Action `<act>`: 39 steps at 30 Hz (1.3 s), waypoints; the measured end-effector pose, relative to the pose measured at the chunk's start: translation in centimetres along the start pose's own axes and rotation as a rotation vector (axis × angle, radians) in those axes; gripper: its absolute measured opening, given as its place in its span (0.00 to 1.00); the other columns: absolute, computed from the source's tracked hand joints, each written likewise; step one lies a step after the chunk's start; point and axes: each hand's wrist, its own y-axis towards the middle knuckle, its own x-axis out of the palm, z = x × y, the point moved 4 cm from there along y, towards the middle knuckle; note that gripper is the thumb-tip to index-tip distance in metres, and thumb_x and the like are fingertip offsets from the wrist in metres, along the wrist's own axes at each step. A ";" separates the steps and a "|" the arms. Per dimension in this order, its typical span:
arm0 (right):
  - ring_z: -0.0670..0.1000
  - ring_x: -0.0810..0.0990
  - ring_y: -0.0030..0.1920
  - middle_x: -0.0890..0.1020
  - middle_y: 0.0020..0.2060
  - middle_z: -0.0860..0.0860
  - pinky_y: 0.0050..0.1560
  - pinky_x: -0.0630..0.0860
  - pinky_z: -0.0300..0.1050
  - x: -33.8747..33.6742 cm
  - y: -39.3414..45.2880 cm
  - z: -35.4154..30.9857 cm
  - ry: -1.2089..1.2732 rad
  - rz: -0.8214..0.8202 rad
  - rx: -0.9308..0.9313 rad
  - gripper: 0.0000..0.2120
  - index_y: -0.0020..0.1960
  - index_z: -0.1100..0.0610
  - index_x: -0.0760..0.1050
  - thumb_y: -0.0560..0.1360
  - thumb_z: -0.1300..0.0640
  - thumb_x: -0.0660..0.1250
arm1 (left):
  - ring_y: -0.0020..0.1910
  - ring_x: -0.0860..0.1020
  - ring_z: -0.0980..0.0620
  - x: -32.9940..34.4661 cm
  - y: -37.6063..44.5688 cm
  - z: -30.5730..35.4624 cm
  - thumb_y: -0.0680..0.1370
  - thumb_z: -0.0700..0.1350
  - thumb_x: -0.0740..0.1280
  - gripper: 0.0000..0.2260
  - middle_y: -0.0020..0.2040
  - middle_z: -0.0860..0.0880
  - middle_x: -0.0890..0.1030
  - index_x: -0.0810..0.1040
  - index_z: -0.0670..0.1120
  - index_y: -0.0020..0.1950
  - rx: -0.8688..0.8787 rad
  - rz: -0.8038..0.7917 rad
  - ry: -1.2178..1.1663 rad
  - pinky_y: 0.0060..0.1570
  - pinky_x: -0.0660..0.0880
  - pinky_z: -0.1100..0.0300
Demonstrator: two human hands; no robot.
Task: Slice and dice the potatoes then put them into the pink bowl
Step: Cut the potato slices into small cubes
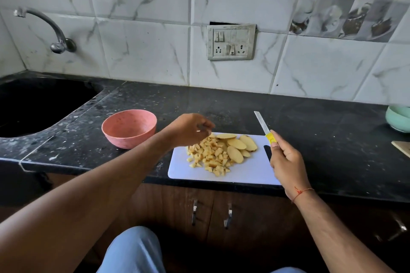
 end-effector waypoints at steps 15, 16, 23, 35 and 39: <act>0.42 0.72 0.47 0.75 0.47 0.41 0.52 0.73 0.45 0.1 0.7 1.0 0.027 -0.016 -0.024 0.18 0.74 0.37 0.72 0.85 0.48 0.62 | 0.67 0.78 0.48 4.2 7.7 4.9 0.81 0.43 0.72 0.28 0.73 0.49 0.78 0.71 0.52 0.80 0.079 -0.617 0.477 0.61 0.72 0.57; 0.42 0.72 0.46 0.76 0.47 0.41 0.51 0.73 0.44 0.2 0.6 1.0 0.028 -0.015 -0.022 0.18 0.74 0.37 0.72 0.85 0.48 0.62 | 0.63 0.78 0.49 4.2 7.8 5.0 0.80 0.43 0.73 0.28 0.72 0.49 0.78 0.72 0.52 0.80 0.081 -0.612 0.475 0.59 0.71 0.58; 0.40 0.72 0.45 0.77 0.50 0.43 0.52 0.72 0.45 0.1 0.7 1.2 0.033 -0.019 -0.023 0.18 0.74 0.35 0.71 0.85 0.47 0.62 | 0.58 0.80 0.49 2.6 7.8 4.9 0.74 0.42 0.78 0.27 0.65 0.50 0.81 0.77 0.51 0.72 0.081 -0.327 0.295 0.52 0.73 0.60; 0.41 0.73 0.43 0.78 0.47 0.39 0.51 0.74 0.42 0.3 -0.2 -0.1 -0.050 -0.008 -0.071 0.19 0.75 0.41 0.73 0.85 0.50 0.62 | 0.43 0.80 0.60 -3.1 -0.4 0.2 0.72 0.56 0.79 0.21 0.48 0.57 0.82 0.78 0.52 0.61 -0.232 0.130 -0.028 0.37 0.75 0.62; 0.50 0.75 0.34 0.84 0.39 0.49 0.36 0.75 0.47 0.9 -1.2 -1.2 -0.195 -0.013 -0.136 0.19 0.75 0.40 0.73 0.85 0.51 0.62 | 0.46 0.82 0.58 -3.0 -4.9 -2.2 0.75 0.63 0.75 0.25 0.49 0.56 0.84 0.78 0.53 0.67 -0.332 0.164 -0.081 0.40 0.76 0.60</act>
